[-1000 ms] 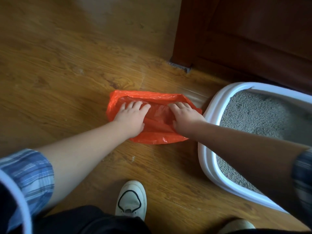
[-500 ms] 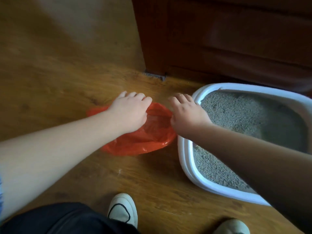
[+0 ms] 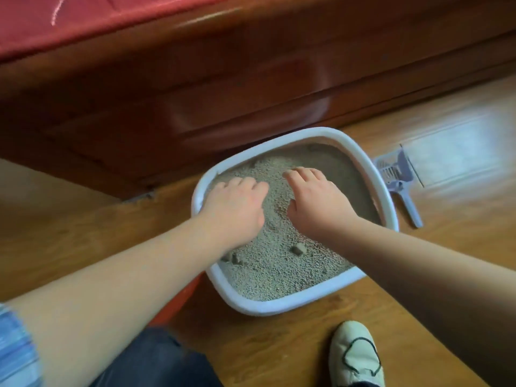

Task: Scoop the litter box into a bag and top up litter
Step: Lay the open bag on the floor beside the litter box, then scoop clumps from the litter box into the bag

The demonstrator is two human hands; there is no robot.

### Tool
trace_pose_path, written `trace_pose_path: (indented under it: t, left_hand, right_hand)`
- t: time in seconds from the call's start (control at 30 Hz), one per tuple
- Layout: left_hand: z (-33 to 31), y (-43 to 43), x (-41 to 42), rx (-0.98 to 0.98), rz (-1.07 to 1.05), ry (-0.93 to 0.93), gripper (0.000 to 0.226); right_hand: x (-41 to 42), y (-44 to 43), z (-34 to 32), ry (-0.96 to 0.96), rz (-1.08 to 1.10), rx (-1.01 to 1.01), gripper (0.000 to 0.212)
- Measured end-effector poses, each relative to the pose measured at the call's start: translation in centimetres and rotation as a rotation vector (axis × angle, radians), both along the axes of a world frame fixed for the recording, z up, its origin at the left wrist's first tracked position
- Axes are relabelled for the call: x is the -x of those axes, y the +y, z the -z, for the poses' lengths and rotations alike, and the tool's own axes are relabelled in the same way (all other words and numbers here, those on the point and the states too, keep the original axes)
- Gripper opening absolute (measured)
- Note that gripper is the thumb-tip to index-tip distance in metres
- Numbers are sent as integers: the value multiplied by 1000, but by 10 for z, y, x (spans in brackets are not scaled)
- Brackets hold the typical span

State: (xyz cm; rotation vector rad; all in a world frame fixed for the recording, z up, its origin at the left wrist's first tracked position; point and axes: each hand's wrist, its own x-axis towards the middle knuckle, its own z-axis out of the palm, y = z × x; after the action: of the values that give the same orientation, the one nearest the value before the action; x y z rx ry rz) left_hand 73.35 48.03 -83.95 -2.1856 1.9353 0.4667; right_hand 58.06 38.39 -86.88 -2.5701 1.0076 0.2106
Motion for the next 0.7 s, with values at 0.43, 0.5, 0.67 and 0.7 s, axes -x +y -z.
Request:
trace_pose_path:
  t: [0.43,0.5,0.67,0.7]
  left_hand:
    - [49,-97,149,-98,87,149,38]
    - [57,-105,163,-122,76,167,38]
    - [72,-115,172,-181,-3,233,44]
    - [74,-116,170,-179,-18,245,45]
  right_hand:
    - [195,-90,52,-83,803,-104,39]
    - [214,-99,72,-77,883,-131,41]
    - [239,-108,127,-6,974,-202,42]
    - [241,-111,134,15,967,-209,46]
